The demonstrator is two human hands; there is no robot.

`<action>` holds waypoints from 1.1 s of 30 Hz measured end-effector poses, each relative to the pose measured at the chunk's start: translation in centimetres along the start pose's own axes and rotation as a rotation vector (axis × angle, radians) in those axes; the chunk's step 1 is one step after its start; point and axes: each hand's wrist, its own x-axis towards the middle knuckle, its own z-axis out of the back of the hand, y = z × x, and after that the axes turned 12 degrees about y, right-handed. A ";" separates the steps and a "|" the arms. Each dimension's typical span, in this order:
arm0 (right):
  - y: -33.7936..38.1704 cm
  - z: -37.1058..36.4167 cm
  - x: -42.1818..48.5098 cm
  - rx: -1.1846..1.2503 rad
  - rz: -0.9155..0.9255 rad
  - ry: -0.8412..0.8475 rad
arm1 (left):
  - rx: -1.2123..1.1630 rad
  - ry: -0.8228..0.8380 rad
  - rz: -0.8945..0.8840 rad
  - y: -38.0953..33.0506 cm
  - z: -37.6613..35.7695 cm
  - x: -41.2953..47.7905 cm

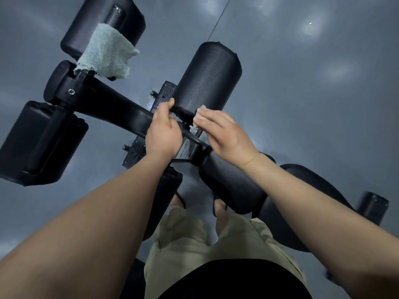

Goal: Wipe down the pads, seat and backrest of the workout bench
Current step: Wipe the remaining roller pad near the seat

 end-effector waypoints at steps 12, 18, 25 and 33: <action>-2.4 3.2 6.5 0.042 -0.470 -0.269 | -0.008 0.004 0.011 -0.2 0.0 0.0; -1.8 2.3 5.6 -0.075 -0.354 -0.196 | -0.016 0.008 -0.009 0.0 0.0 0.1; -2.2 1.6 6.2 -0.106 -0.342 -0.231 | -0.021 0.011 -0.015 -0.1 0.0 0.2; -0.5 -0.8 4.3 -0.121 -0.231 -0.205 | -0.024 0.004 -0.013 0.0 0.0 0.3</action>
